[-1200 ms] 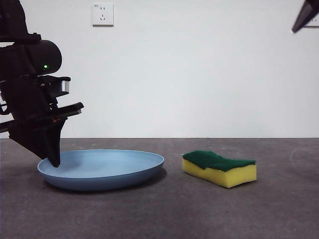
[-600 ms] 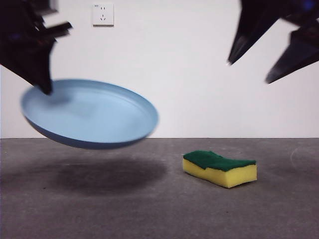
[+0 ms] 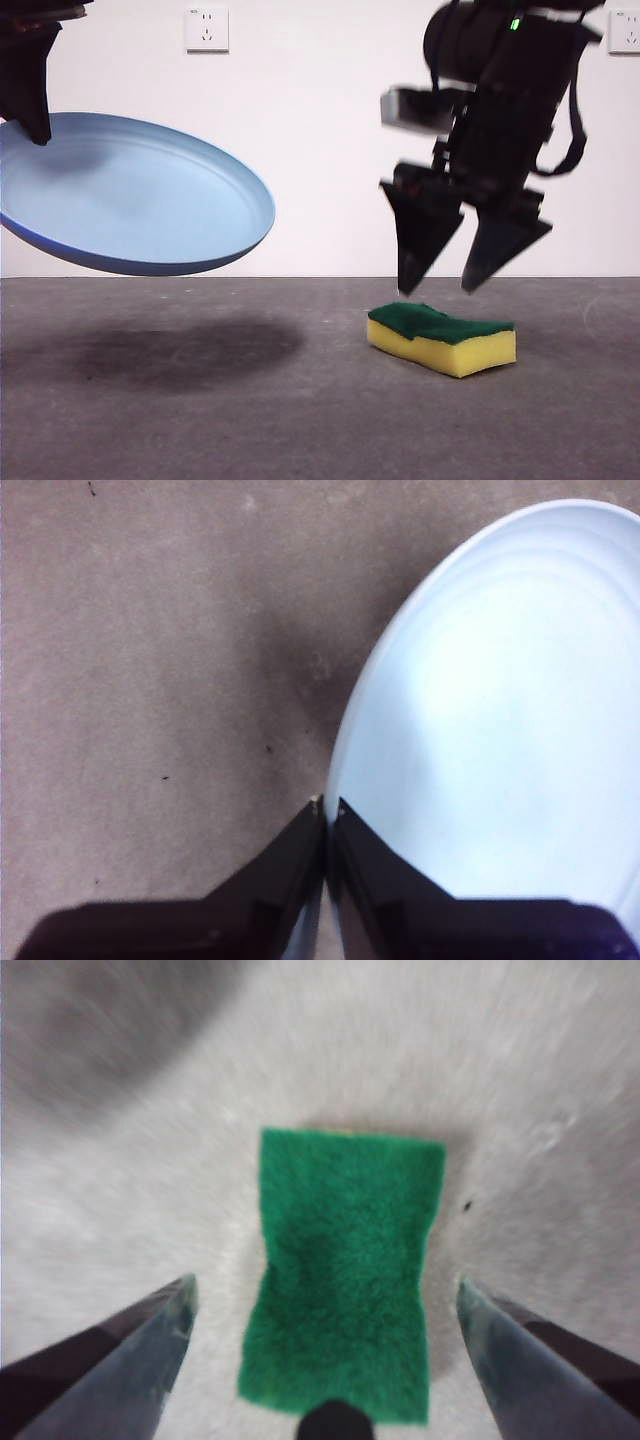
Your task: Pick up the plate,pick up the cloth,clean the plate with the cloth
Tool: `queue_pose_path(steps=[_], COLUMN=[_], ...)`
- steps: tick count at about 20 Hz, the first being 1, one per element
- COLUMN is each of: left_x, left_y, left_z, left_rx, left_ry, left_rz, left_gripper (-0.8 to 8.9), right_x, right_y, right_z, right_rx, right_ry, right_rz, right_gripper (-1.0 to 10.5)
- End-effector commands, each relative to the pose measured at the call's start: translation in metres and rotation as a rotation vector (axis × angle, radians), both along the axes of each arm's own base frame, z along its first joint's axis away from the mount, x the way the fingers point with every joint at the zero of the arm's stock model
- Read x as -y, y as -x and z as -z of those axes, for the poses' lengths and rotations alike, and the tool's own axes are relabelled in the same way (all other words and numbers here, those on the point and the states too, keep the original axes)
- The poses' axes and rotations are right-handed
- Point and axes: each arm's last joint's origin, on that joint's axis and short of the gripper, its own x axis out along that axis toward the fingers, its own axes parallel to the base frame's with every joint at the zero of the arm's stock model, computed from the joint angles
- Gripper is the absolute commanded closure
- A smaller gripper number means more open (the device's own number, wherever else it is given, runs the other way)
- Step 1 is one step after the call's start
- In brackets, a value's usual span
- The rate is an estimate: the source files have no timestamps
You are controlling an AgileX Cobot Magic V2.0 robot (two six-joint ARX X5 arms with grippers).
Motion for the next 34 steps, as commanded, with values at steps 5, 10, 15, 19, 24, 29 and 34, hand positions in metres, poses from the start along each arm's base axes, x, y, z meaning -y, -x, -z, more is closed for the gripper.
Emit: queue_pose_path(steps=[5,10,15,19,24,29,34], left_x=[0.000,0.001,0.001,0.005,0.014,0.042,0.083], left_y=[-0.001,-0.001,-0.002,-0.016,-0.035,-0.042,-0.026], left_z=[0.002,0.002,0.001,0.007,0.028,0.040,0.037], left_rx=[0.000,0.000,0.013,0.029,-0.033,-0.097,-0.085], left_ry=[-0.002,0.002,0.007,0.027,0.044,0.212,0.259], left_rz=[0.009,0.013,0.012,-0.002,-0.017,0.093,0.240], left_gripper=[8.22,8.22,8.22,8.22,8.22,8.22,8.22], right_x=[-0.006,-0.007,-0.007,-0.009,-0.013,-0.031,-0.050], right_y=[-0.011,-0.013,-0.012,-0.003,0.026,0.054,0.054], right_z=[0.037,0.038,0.037,0.006,-0.049,-0.073,-0.068], right_rx=[-0.051,-0.040,-0.038,0.013,0.110,0.153,0.193], right_ry=[0.084,0.075,0.070,-0.014,-0.173,-0.263,-0.277], right_rz=[-0.037,-0.039,-0.036,0.035,0.105,0.055,0.026], right_gripper=[5.4,7.5,9.6,9.6,9.6,9.6,9.6])
